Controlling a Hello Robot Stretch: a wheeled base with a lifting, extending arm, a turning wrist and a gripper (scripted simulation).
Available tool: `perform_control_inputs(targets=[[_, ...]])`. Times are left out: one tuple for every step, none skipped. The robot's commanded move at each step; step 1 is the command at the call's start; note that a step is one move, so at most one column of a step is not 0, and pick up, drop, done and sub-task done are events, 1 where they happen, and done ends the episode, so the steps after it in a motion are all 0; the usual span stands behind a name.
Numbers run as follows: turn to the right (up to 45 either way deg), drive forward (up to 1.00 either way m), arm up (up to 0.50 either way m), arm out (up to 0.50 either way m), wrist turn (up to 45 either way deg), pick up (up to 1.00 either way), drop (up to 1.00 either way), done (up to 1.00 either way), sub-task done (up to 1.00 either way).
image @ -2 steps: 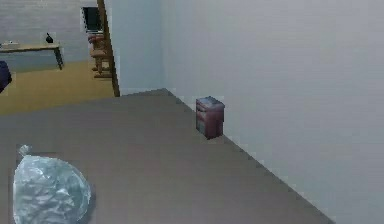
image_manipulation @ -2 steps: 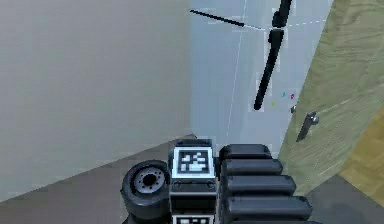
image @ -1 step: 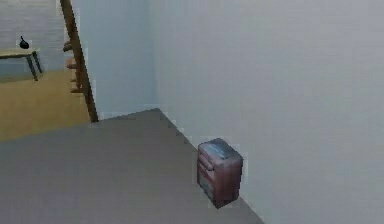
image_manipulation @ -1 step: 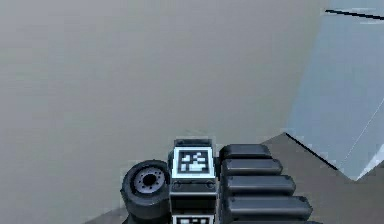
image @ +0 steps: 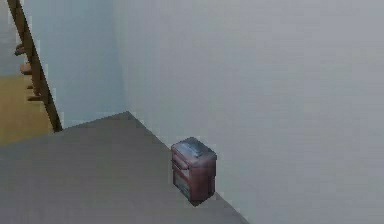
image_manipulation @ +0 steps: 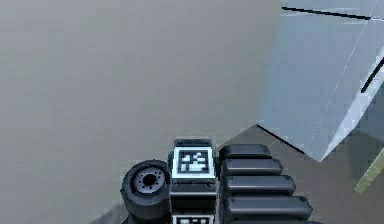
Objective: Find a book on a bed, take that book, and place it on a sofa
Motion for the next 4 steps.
perform_control_inputs(targets=[[3.0, 0.0, 0.0, 0.0, 0.0, 0.0, 0.0, 0.0, 0.0], [0.0, 0.2, 0.0, 0.0, 0.0, 0.0, 0.0, 0.0, 0.0], [-39.0, 0.0, 0.0, 0.0, 0.0, 0.0, 0.0, 0.0, 0.0], [0.0, 0.75, 0.0, 0.0, 0.0, 0.0, 0.0, 0.0, 0.0]])
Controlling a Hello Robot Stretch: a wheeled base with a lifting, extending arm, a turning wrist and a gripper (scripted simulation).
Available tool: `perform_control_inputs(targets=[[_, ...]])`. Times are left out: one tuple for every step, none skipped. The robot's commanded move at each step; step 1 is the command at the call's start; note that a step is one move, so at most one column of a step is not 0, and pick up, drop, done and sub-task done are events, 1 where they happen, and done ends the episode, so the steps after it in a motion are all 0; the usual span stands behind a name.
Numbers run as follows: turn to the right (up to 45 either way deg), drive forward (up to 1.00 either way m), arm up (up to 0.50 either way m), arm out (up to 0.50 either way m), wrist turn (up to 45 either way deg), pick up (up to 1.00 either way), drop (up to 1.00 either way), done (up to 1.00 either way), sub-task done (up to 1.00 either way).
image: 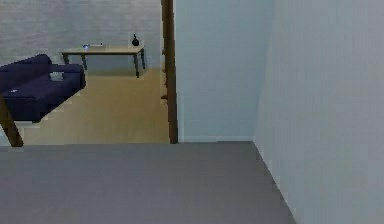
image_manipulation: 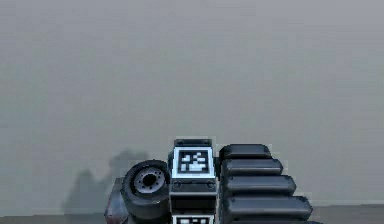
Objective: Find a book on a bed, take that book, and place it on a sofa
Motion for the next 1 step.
perform_control_inputs(targets=[[-24.0, 0.0, 0.0, 0.0, 0.0, 0.0, 0.0, 0.0, 0.0]])
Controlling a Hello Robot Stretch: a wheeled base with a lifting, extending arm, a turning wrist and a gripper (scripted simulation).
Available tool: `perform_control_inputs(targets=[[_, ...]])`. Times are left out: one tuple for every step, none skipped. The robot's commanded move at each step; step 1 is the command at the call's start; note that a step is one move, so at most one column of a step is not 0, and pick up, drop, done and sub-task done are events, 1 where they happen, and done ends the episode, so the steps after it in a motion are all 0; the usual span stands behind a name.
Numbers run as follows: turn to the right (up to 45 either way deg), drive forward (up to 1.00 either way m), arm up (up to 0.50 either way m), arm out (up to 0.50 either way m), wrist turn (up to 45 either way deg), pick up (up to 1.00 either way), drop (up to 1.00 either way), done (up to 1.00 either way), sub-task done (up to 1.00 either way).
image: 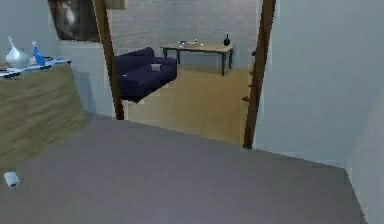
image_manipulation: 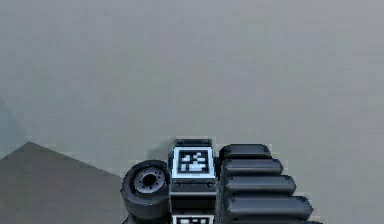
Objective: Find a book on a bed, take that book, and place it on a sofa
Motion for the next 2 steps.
perform_control_inputs(targets=[[0.0, 1.0, 0.0, 0.0, 0.0, 0.0, 0.0, 0.0, 0.0], [-3.0, 0.0, 0.0, 0.0, 0.0, 0.0, 0.0, 0.0, 0.0]])
